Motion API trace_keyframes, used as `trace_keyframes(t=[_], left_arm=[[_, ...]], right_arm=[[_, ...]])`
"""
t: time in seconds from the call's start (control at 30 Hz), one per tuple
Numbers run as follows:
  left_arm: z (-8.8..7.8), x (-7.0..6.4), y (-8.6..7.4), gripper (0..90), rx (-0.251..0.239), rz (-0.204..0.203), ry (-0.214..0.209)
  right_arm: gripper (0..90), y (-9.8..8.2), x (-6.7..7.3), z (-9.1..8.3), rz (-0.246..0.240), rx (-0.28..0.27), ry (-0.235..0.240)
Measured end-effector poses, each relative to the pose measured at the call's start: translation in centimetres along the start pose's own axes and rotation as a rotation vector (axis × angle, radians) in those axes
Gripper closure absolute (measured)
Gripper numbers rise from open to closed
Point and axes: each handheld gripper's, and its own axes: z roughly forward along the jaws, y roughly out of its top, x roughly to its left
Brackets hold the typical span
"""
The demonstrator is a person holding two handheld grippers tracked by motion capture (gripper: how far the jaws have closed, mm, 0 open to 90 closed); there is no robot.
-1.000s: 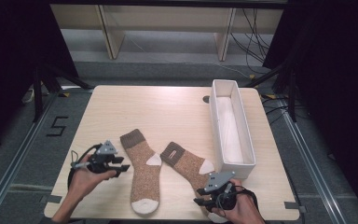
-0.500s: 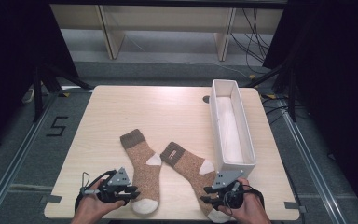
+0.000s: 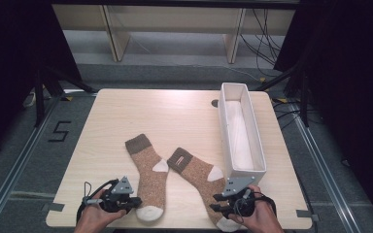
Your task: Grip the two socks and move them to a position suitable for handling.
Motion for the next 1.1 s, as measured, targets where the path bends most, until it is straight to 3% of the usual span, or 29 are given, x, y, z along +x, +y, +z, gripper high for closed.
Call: trace_keyframes(t=[0.03, 0.1, 0.27, 0.37, 0.43, 0.47, 0.53, 0.6, 0.7, 0.73, 0.77, 0.87, 0.97, 1.0, 1.03, 1.1], left_arm=[[-0.2, 0.1, 0.0, 86.5, 0.017, 0.033, 0.013], [-0.7, 0.2, -0.1, 87.0, 0.034, 0.056, 0.029], [-2.1, 1.1, -0.9, 87.0, 0.041, 0.049, 0.057], [-2.3, 1.3, -1.1, 86.6, 0.045, 0.034, 0.056], [-2.2, 1.2, -1.0, 85.1, 0.064, 0.038, 0.062], [-2.2, 1.2, -1.0, 83.7, 0.064, 0.038, 0.062], [-2.7, 1.2, -0.4, 66.7, 0.045, 0.028, 0.087], [-2.9, 0.9, 0.9, 60.2, -0.018, 0.027, 0.1], [-1.9, 1.0, 3.5, 58.9, -0.068, 0.053, 0.077], [-1.9, 1.0, 3.5, 58.7, -0.068, 0.053, 0.077], [-0.7, 1.6, 5.6, 58.8, -0.096, 0.058, 0.047], [1.3, 2.7, 8.4, 58.9, -0.101, 0.06, 0.027], [3.2, 3.6, 10.0, 58.2, -0.081, 0.04, 0.031], [3.8, 4.0, 10.5, 57.6, -0.066, 0.036, 0.031], [4.5, 4.4, 11.0, 57.6, -0.066, 0.027, 0.032], [5.4, 5.0, 11.5, 57.4, -0.077, 0.008, 0.002]], right_arm=[[63.7, 0.0, 0.0, -0.1, 0.005, 0.0, 0.003], [63.7, 0.0, 0.0, -0.2, 0.0, -0.01, -0.002], [64.1, -0.4, -0.4, -0.9, 0.006, -0.015, -0.018], [64.2, -0.7, -0.3, -1.3, 0.039, -0.01, -0.024], [64.3, -1.0, -0.5, -1.5, 0.01, -0.006, -0.046], [64.3, -1.2, -0.5, -1.6, 0.021, -0.004, -0.045], [64.3, -1.6, -0.4, -1.8, 0.031, -0.006, -0.054], [64.3, -2.0, -0.3, -2.2, 0.041, 0.006, -0.051], [64.3, -2.7, -0.3, -2.6, 0.057, 0.01, -0.064], [64.3, -2.8, -0.2, -2.7, 0.056, 0.017, -0.062], [64.2, -3.1, -0.1, -2.7, 0.06, 0.009, -0.071], [64.0, -3.3, 0.2, -2.7, 0.035, 0.018, -0.053], [63.6, -3.3, 0.8, -2.4, 0.013, 0.033, -0.022], [63.1, -3.3, 1.2, -2.3, 0.027, 0.032, -0.021], [62.6, -3.2, 1.3, -2.1, 0.002, 0.034, -0.006], [61.2, -3.1, 1.9, -1.9, -0.02, 0.036, 0.007]])
